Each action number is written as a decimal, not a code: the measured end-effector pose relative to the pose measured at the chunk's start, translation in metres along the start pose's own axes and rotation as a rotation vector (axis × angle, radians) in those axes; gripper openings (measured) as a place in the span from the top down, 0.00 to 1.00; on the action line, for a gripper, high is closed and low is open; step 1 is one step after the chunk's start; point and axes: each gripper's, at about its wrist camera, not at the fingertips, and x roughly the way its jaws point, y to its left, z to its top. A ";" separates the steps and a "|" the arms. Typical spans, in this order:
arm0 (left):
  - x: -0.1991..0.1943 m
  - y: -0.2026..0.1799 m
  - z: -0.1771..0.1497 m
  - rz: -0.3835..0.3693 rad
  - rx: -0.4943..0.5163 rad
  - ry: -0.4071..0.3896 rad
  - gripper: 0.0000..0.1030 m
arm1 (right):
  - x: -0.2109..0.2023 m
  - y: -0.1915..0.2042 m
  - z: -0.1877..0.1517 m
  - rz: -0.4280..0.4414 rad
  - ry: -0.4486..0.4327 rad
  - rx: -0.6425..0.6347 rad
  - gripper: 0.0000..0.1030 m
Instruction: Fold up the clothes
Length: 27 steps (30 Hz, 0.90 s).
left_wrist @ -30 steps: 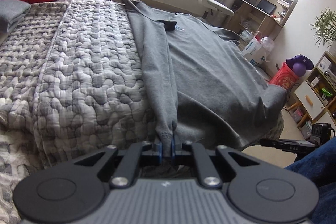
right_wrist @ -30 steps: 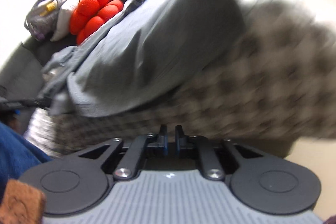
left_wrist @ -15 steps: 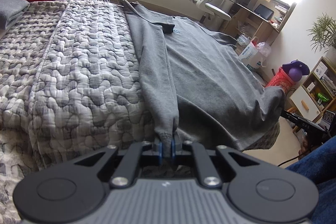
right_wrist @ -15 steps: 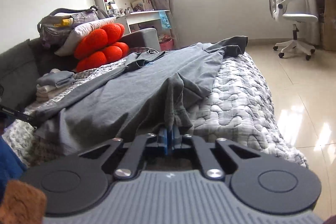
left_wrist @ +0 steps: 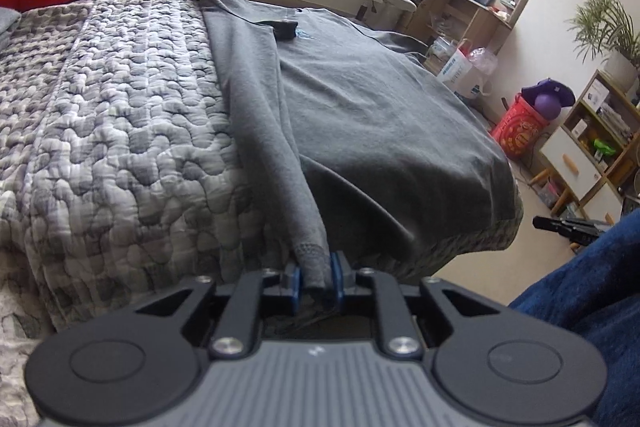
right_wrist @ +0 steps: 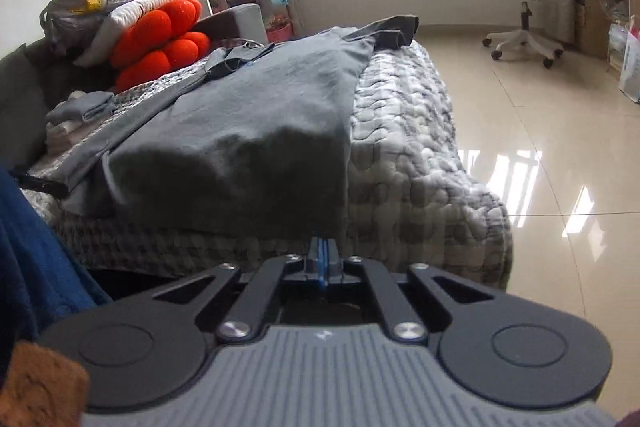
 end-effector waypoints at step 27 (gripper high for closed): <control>-0.026 0.050 0.005 -0.026 -0.084 -0.134 0.57 | 0.315 0.074 0.265 0.184 0.206 0.263 0.44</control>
